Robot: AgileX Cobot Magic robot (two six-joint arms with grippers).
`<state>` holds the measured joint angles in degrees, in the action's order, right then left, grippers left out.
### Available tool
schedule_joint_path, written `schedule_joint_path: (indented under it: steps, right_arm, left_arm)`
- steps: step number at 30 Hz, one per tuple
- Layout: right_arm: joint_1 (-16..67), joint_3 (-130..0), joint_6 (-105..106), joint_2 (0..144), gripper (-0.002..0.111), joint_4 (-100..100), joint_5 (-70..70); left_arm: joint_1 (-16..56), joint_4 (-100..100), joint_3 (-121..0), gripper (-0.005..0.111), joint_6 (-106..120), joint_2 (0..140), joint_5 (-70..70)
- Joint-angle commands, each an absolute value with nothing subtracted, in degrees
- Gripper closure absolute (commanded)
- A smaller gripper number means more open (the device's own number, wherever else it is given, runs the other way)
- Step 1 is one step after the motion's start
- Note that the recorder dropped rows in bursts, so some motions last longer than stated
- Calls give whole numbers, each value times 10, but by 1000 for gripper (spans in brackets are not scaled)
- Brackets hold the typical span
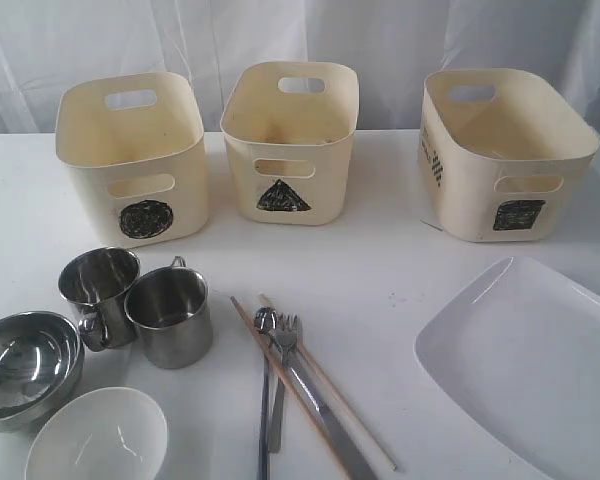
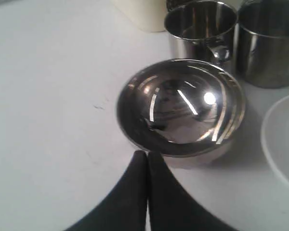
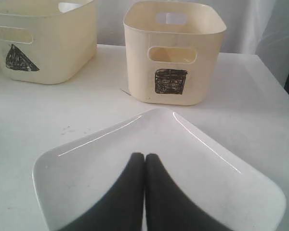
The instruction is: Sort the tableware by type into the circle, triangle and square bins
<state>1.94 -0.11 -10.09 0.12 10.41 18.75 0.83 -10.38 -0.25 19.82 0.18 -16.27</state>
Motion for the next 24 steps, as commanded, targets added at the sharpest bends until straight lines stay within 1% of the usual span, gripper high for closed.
schedule_joint_path:
  steps: [1, 4, 8, 14, 15, 17, 21, 23, 24]
  right_arm:
    - [22, 0, -104, 0, 108, 105, 179]
    - [22, 0, -104, 0, 108, 105, 179]
    - [22, 0, -104, 0, 108, 105, 179]
    - [22, 0, -104, 0, 108, 105, 179]
    - [22, 0, -104, 0, 108, 105, 179]
    - [22, 0, -104, 0, 108, 105, 179]
    - [22, 0, -104, 0, 108, 105, 179]
    - [22, 0, -104, 0, 108, 105, 179]
    - [22, 0, -104, 0, 108, 105, 179]
  left_arm:
    - [7, -63, 0, 107, 267, 0, -53]
    - [7, -63, 0, 107, 269, 0, 55]
    - [7, -64, 0, 107, 250, 0, 154]
    - [7, -64, 0, 107, -62, 0, 169]
    - [7, -64, 0, 107, -155, 0, 170]
    - [7, -64, 0, 107, -265, 0, 177]
    - [7, -64, 0, 107, -347, 0, 196]
    - [7, -79, 0, 107, -378, 0, 254]
    - [7, -111, 0, 107, -369, 0, 319]
